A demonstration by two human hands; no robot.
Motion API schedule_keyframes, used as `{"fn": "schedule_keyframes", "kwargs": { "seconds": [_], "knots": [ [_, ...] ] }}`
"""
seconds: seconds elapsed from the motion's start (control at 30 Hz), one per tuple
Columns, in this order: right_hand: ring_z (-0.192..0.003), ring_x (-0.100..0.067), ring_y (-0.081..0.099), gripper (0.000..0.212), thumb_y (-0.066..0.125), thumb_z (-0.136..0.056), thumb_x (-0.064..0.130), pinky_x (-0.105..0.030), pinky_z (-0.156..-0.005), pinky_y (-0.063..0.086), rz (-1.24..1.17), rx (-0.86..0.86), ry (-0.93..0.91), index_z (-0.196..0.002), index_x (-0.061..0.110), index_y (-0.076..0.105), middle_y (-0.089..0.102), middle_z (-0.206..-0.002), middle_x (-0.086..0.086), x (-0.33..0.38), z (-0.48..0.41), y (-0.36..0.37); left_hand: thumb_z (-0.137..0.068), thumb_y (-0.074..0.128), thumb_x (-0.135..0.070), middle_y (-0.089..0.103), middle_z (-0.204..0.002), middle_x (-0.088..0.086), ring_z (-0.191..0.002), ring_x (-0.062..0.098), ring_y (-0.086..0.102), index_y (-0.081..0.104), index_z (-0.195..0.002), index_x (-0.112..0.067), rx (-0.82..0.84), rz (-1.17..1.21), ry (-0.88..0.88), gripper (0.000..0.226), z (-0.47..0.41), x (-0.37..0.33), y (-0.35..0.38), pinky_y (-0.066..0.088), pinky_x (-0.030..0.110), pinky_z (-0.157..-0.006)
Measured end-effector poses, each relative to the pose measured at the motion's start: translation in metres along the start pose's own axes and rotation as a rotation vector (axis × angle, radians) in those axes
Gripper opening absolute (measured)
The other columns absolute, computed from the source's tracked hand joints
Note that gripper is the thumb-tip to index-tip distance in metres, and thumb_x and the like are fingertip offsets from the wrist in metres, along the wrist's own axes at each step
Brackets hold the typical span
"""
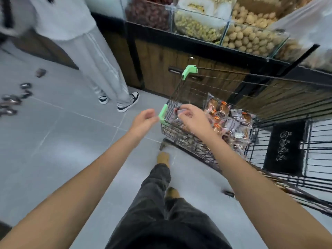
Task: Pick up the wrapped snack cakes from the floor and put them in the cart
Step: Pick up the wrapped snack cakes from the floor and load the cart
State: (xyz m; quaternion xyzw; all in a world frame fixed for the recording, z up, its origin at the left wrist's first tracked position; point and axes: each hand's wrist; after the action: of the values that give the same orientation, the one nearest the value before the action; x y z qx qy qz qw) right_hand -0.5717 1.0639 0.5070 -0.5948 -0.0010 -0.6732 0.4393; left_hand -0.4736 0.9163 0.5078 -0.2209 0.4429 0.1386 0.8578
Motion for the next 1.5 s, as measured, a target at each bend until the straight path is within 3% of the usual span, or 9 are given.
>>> {"fn": "schedule_keyframes", "kwargs": {
  "seconds": [0.07, 0.23, 0.4, 0.5, 0.67, 0.83, 1.2, 1.37, 1.5],
  "knots": [
    [-0.090, -0.012, 0.057, 0.034, 0.059, -0.089, 0.015, -0.014, -0.072, 0.041, 0.014, 0.056, -0.056, -0.122, 0.008, 0.059, 0.066, -0.103, -0.006, 0.025, -0.001, 0.028, -0.093, 0.057, -0.016, 0.055, -0.128, 0.003, -0.120, 0.018, 0.051, 0.051, -0.129, -0.012, -0.082, 0.048, -0.007, 0.037, 0.023, 0.010, -0.033, 0.035, 0.023, -0.090],
    [-0.080, -0.015, 0.057, 0.031, 0.059, -0.088, 0.014, -0.026, -0.071, 0.045, 0.066, 0.266, -0.145, -0.118, 0.008, 0.060, 0.061, -0.087, -0.003, 0.088, 0.007, 0.102, -0.092, 0.057, -0.014, 0.054, -0.111, -0.002, -0.100, 0.010, 0.050, 0.053, -0.128, -0.011, -0.280, 0.163, -0.042, 0.036, 0.065, 0.046, -0.112, 0.036, 0.021, -0.081],
    [-0.083, -0.014, 0.056, 0.030, 0.059, -0.087, 0.011, -0.024, -0.076, 0.043, 0.141, 0.459, -0.237, -0.117, 0.007, 0.060, 0.059, -0.085, -0.002, 0.147, 0.019, 0.188, -0.091, 0.058, -0.014, 0.058, -0.123, 0.005, -0.118, 0.022, 0.054, 0.054, -0.127, -0.011, -0.473, 0.243, -0.108, 0.036, 0.093, 0.089, -0.192, 0.040, 0.031, -0.091],
    [-0.081, -0.013, 0.054, 0.031, 0.058, -0.087, 0.010, -0.019, -0.067, 0.041, 0.170, 0.526, -0.276, -0.118, 0.006, 0.060, 0.058, -0.086, -0.002, 0.183, 0.022, 0.246, -0.091, 0.059, -0.014, 0.057, -0.127, 0.008, -0.118, 0.022, 0.053, 0.054, -0.127, -0.010, -0.553, 0.279, -0.136, 0.037, 0.104, 0.116, -0.244, 0.039, 0.031, -0.099],
    [-0.074, -0.012, 0.054, 0.031, 0.060, -0.086, 0.012, -0.004, -0.056, 0.037, 0.207, 0.602, -0.323, -0.117, 0.009, 0.060, 0.059, -0.084, -0.001, 0.242, 0.027, 0.358, -0.090, 0.059, -0.014, 0.054, -0.129, 0.007, -0.116, 0.017, 0.052, 0.051, -0.129, -0.009, -0.586, 0.317, -0.172, 0.040, 0.119, 0.164, -0.342, 0.036, 0.023, -0.092],
    [-0.079, -0.010, 0.056, 0.033, 0.060, -0.086, 0.019, -0.018, -0.068, 0.039, 0.209, 0.658, -0.324, -0.119, 0.015, 0.059, 0.062, -0.085, 0.003, 0.294, 0.028, 0.461, -0.090, 0.059, -0.016, 0.052, -0.124, 0.002, -0.111, 0.014, 0.050, 0.047, -0.134, -0.010, -0.657, 0.342, -0.187, 0.045, 0.130, 0.204, -0.448, 0.034, 0.021, -0.086],
    [-0.085, -0.016, 0.063, 0.028, 0.059, -0.087, 0.019, -0.014, -0.065, 0.044, 0.172, 0.752, -0.343, -0.115, 0.017, 0.059, 0.063, -0.086, -0.002, 0.396, 0.005, 0.609, -0.091, 0.057, -0.017, 0.052, -0.133, 0.002, -0.112, 0.013, 0.051, 0.047, -0.132, -0.013, -0.813, 0.460, -0.216, 0.042, 0.120, 0.250, -0.613, 0.035, 0.022, -0.088],
    [-0.096, -0.023, 0.064, 0.030, 0.058, -0.087, 0.017, -0.026, -0.077, 0.045, 0.192, 0.800, -0.336, -0.117, 0.014, 0.059, 0.064, -0.091, -0.004, 0.439, -0.042, 0.677, -0.091, 0.057, -0.018, 0.053, -0.132, 0.003, -0.114, 0.014, 0.051, 0.047, -0.132, -0.012, -0.810, 0.455, -0.222, 0.042, 0.080, 0.258, -0.683, 0.035, 0.022, -0.090],
    [-0.090, -0.019, 0.063, 0.031, 0.059, -0.087, 0.019, -0.023, -0.073, 0.045, 0.198, 0.824, -0.358, -0.117, 0.015, 0.059, 0.064, -0.089, 0.000, 0.488, -0.099, 0.738, -0.092, 0.056, -0.017, 0.053, -0.131, 0.002, -0.107, 0.010, 0.049, 0.046, -0.132, -0.012, -0.835, 0.453, -0.232, 0.042, 0.033, 0.256, -0.759, 0.033, 0.021, -0.087]
  ]
}}
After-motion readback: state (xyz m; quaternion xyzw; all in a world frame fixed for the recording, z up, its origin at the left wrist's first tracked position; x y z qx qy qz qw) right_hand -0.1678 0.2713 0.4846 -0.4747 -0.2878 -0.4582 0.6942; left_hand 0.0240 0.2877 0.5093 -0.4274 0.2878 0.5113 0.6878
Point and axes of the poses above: each hand's wrist, its own z-axis away from the middle knuckle, its own y-axis out of the palm, x = y × z
